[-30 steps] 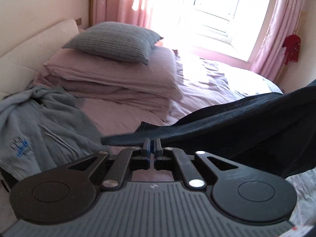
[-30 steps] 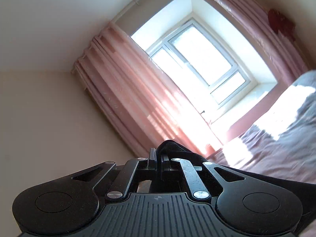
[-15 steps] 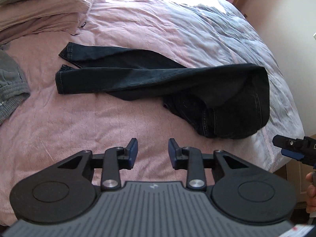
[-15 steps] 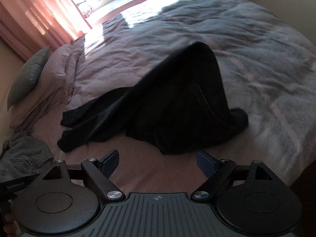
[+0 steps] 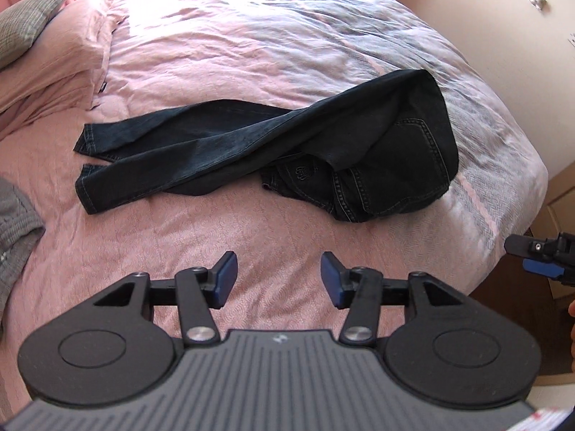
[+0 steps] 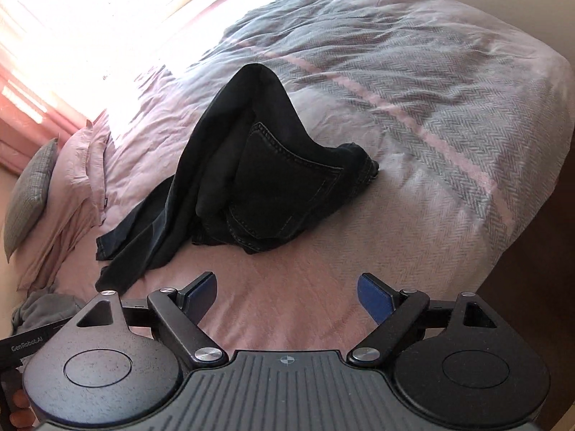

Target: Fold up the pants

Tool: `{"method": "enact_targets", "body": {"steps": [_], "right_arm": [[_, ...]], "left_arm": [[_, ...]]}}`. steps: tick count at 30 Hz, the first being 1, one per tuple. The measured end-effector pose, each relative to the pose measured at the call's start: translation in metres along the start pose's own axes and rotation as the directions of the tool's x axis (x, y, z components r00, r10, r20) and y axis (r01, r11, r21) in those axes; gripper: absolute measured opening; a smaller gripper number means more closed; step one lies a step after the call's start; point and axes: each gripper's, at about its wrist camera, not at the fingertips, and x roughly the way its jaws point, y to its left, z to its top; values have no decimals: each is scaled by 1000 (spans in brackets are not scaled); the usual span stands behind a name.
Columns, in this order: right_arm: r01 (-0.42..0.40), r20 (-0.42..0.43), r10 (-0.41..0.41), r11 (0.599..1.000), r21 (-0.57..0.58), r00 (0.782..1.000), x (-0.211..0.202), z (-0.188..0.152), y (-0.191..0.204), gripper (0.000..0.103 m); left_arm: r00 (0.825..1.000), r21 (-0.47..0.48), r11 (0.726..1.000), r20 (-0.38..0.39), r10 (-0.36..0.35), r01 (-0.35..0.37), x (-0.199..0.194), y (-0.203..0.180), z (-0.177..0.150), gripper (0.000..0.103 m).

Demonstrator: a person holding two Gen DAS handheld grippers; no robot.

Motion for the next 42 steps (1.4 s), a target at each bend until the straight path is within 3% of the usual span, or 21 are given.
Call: {"method": "enact_targets", "body": {"steps": [6,12,18,24,28,31,34,39,42], "right_arm": [[-4,5,4,1000,30,1000,6,-13,-1,83],[2,-10,-1,998,67,1000,17,-1,-12,83],[3,-79,4,996,87,997,38,31,-37,83],[-19,-140,30,997,80,990,66,71,-67,83],[-31,-171,69,976,215,983,95,96,-99,83],[-22,-179,107,907,421,978,118,108,-131,83],[7,-185,147,766,643,972,147,114,-162,81],[-29,-134,231,589,807,964,191,115,-177,75],[-52,-101,260,524,850,960,211,110,-177,68]], "left_arm": [[1000,23,1000,18,2,-2,-3,2,0,48],[1000,15,1000,31,6,-6,4,-1,9,49],[999,-38,999,25,36,-35,22,-11,21,49],[996,-158,983,-14,87,-88,49,-19,31,50],[993,-223,968,-21,117,-119,66,-24,39,51],[988,-240,958,-38,150,-155,79,-24,47,52],[986,-261,951,-55,158,-167,90,-15,56,53],[988,-291,944,-53,146,-155,113,9,78,65],[993,-262,958,-22,114,-116,131,16,97,74]]}}
